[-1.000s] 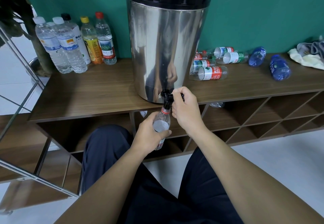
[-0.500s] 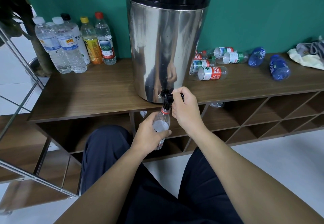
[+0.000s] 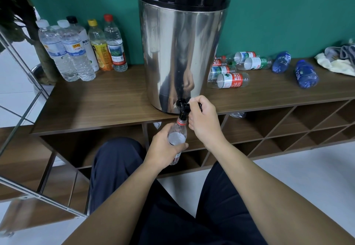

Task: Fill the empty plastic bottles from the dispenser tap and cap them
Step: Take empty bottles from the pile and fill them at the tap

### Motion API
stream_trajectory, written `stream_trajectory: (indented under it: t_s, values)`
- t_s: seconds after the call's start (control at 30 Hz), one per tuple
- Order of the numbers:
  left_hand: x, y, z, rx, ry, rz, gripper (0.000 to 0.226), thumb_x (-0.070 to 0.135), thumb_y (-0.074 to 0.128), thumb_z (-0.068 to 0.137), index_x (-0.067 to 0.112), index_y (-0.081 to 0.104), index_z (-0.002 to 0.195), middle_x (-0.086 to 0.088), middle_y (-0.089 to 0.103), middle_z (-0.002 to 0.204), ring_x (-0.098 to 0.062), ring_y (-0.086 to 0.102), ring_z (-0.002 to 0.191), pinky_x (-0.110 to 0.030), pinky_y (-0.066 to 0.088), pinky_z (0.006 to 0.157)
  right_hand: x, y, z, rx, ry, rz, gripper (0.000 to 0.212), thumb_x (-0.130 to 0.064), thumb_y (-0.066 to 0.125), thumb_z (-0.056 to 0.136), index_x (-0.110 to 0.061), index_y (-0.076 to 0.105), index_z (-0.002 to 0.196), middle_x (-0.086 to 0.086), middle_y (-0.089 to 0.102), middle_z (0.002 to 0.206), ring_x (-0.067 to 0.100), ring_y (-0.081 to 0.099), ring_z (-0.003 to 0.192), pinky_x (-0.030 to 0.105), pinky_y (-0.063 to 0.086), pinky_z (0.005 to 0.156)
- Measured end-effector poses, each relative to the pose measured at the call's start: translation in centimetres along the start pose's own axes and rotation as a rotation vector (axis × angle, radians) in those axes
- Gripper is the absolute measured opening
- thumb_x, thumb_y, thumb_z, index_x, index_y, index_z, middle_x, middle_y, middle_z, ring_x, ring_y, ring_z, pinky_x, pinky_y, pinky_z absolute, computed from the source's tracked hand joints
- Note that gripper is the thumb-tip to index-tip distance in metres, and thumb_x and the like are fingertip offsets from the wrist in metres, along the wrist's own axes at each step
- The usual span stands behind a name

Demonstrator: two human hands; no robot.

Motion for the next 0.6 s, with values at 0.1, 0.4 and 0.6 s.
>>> stream_trajectory:
  t_s: [0.1, 0.4, 0.6]
  values:
    - [-0.1, -0.02, 0.01, -0.003, 0.004, -0.007, 0.063, 0.031, 0.099, 0.081, 0.046, 0.065, 0.132, 0.019, 0.075, 0.121, -0.006, 0.071, 0.116, -0.048, 0.061, 0.108, -0.01, 0.01, 0.01, 0.004, 0.006, 0.003, 0.028, -0.032, 0.052, 0.116, -0.015, 0.055, 0.094, -0.01, 0.041, 0.056, 0.012, 0.037, 0.052, 0.034, 0.032, 0.054]
    - [0.0, -0.06, -0.08, -0.007, 0.013, -0.023, 0.061, 0.03, 0.098, 0.082, 0.045, 0.066, 0.131, 0.017, 0.076, 0.12, -0.004, 0.072, 0.114, -0.046, 0.061, 0.107, -0.14, -0.02, -0.04, 0.003, 0.014, 0.004, 0.027, -0.033, 0.052, 0.116, -0.018, 0.057, 0.093, -0.009, 0.044, 0.058, 0.011, 0.04, 0.054, 0.034, 0.035, 0.055]
    - [0.0, -0.05, -0.06, -0.003, 0.021, -0.022, 0.06, 0.028, 0.098, 0.082, 0.044, 0.067, 0.131, 0.02, 0.076, 0.119, 0.001, 0.071, 0.11, -0.038, 0.06, 0.105, 0.0, 0.0, 0.09, -0.001, 0.016, 0.014, 0.026, -0.031, 0.053, 0.115, -0.016, 0.057, 0.095, -0.006, 0.043, 0.059, 0.014, 0.038, 0.054, 0.034, 0.033, 0.053]
Point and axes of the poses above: each hand's wrist, its own z-axis towards the middle knuckle, its own y-axis out of the palm, x = y × z, the point moved 1 cm from there along z, towards the middle knuckle
